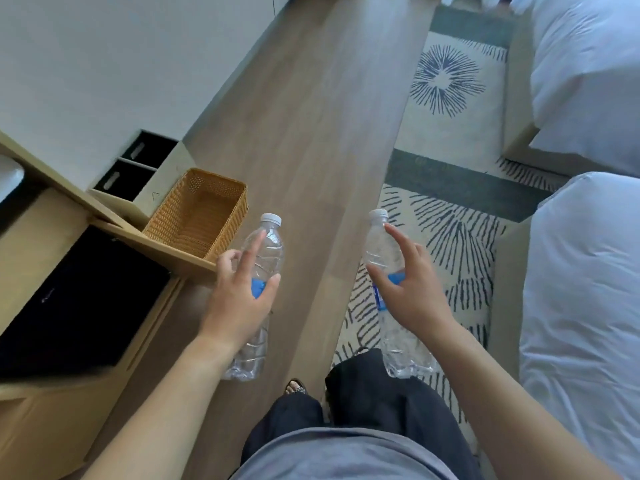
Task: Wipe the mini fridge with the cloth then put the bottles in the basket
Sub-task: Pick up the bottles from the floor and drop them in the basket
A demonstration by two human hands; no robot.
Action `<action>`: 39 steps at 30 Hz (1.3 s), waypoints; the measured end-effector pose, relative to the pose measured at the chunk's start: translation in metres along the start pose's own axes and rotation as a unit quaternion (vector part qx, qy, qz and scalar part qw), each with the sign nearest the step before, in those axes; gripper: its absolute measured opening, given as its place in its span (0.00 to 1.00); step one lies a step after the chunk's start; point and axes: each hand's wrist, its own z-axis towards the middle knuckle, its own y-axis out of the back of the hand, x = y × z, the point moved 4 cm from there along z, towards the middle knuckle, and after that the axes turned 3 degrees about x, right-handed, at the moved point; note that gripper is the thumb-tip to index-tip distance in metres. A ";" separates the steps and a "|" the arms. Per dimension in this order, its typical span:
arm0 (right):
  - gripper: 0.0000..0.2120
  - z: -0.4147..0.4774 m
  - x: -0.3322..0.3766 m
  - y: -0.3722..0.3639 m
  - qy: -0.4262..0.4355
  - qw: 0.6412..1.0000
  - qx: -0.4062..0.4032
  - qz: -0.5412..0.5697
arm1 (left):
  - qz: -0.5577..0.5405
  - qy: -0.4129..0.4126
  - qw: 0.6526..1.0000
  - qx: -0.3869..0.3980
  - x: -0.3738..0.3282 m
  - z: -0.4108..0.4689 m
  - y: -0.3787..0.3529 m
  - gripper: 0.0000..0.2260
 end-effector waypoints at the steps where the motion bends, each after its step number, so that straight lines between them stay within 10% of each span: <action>1: 0.29 0.009 -0.003 0.006 -0.008 1.000 -0.004 0.000 | -0.003 -0.003 1.000 0.010 -0.006 0.012 -0.005 0.30; 17: 0.28 0.259 -0.026 0.120 -0.013 0.999 -0.025 0.041 | 0.016 -0.050 0.998 0.034 -0.153 0.269 -0.055 0.28; 39: 0.27 0.585 0.125 0.032 0.067 0.995 0.073 -0.019 | -0.052 0.068 0.994 -0.064 -0.091 0.550 0.057 0.28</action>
